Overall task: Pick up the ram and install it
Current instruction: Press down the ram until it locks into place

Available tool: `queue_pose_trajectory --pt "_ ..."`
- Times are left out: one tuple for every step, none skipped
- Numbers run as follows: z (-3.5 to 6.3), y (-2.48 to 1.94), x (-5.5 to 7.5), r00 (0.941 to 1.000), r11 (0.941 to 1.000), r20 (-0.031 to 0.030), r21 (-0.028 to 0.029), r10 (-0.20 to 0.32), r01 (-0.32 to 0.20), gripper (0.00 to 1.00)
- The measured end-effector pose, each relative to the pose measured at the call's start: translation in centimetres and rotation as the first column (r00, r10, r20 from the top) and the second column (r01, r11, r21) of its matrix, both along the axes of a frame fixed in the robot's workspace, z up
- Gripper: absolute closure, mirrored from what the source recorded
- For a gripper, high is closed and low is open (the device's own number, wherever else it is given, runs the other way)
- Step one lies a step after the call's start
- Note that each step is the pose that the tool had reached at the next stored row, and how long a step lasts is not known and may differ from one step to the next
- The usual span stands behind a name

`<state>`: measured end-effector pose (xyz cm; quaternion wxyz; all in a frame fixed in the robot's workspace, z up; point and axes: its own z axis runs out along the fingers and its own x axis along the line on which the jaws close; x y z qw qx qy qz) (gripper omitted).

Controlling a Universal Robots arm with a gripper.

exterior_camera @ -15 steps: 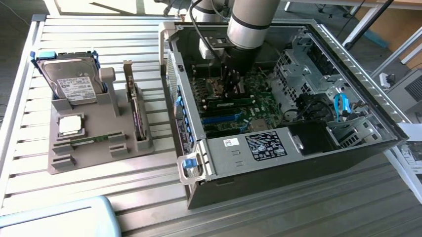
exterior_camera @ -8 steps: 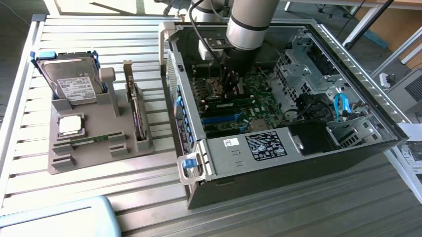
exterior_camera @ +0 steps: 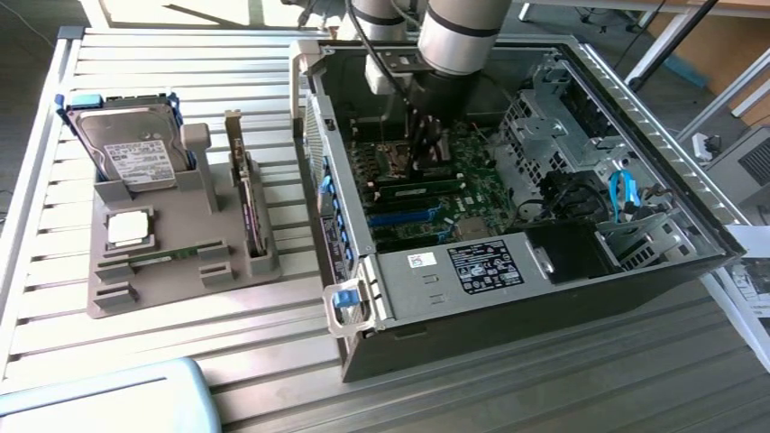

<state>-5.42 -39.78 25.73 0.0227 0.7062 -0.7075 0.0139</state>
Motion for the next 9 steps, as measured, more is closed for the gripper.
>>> queue_pose_trajectory --pt "0.50 0.00 0.0 1.0000 1.0000 0.0001 0.0001 0.000 0.000 0.89" --pt "0.91 0.00 0.0 1.0000 1.0000 0.0000 -0.0001 0.000 0.000 0.89" --pt "1.21 0.00 0.0 1.0000 1.0000 0.0000 -0.0002 0.000 0.000 0.89" --pt "1.33 0.00 0.1 1.0000 1.0000 0.0001 -0.0001 0.000 0.000 0.89" --pt "1.33 0.01 0.2 1.0000 1.0000 0.0000 0.0001 0.000 0.000 0.89" --pt "1.33 0.01 0.6 1.0000 1.0000 -0.0004 0.0001 0.000 0.000 0.89" --pt "1.34 0.00 0.9 1.0000 1.0000 -0.0012 0.0000 0.000 0.000 0.89" --pt "1.33 0.00 1.4 1.0000 1.0000 -0.0021 -0.0001 0.000 0.000 0.89" --pt "1.33 0.00 1.8 1.0000 1.0000 -0.0028 0.0000 0.000 0.000 0.89"
